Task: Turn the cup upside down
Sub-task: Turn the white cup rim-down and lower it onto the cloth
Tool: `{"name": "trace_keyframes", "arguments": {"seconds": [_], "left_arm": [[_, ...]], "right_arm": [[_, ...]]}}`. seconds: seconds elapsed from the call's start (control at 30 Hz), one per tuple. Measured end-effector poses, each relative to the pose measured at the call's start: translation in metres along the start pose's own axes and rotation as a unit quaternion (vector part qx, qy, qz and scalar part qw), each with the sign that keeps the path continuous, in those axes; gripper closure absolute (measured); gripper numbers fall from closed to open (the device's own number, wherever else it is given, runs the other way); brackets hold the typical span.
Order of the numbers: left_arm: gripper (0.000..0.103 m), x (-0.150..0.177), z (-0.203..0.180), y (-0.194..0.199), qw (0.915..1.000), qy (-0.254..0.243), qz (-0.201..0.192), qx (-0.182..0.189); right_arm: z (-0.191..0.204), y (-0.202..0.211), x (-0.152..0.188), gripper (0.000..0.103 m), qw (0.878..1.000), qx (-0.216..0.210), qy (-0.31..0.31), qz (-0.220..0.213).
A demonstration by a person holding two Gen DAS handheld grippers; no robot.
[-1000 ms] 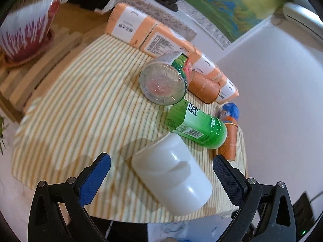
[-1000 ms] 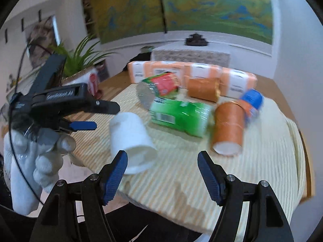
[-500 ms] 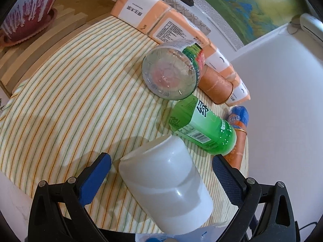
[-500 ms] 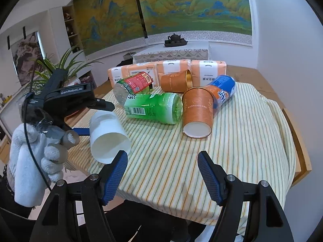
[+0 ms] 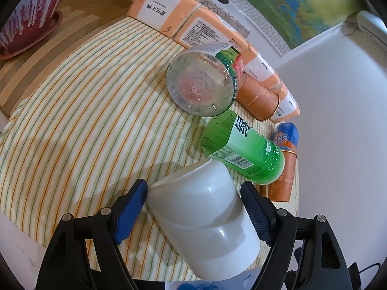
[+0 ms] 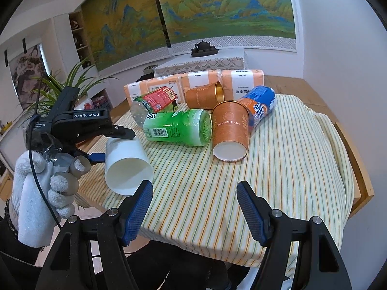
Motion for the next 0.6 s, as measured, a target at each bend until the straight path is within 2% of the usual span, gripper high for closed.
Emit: {"name": "trace_keyframes", "arguments": {"seconds": [0.27,0.47,0.6], "left_arm": [[0.022,-0.002,-0.001,0.011,0.9998,-0.013,-0.016,0.004],[0.023,-0.003,-0.008,0.026,0.9979,-0.048,-0.042,-0.010],[0.023,-0.003,-0.018,0.037,0.9934,-0.088,-0.066,-0.030]], "right_arm": [[-0.002,0.003,0.002,0.035,1.000,-0.001,-0.013,-0.004],[-0.005,0.003,0.004,0.035,1.000,-0.005,-0.026,-0.007],[-0.007,0.006,0.004,0.035,0.999,0.000,-0.034,-0.017]]}}
Point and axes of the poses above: each gripper's, at about its wrist camera, not at the fingertips, and y roughly against the way its jaws point, z to its left, x to its underside, the point moved 10 cm from there along -y, roughly the way its jaws point, and after that the axes turned 10 degrees about z, right-handed, at the moved point
